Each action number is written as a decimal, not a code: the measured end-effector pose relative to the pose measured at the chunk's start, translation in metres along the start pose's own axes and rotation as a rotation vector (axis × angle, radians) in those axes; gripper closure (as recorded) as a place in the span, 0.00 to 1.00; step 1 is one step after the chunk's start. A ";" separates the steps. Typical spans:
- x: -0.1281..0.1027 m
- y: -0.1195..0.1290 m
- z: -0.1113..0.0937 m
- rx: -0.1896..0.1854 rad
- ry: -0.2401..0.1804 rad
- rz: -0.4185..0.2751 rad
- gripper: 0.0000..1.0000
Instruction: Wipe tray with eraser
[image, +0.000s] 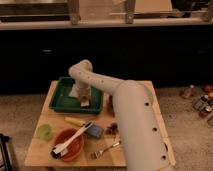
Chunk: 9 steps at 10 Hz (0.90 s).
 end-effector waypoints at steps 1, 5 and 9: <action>0.006 0.008 -0.002 -0.012 0.007 0.018 0.96; 0.037 0.011 -0.009 -0.004 0.066 0.063 0.96; 0.037 -0.030 0.003 0.092 0.044 -0.015 0.96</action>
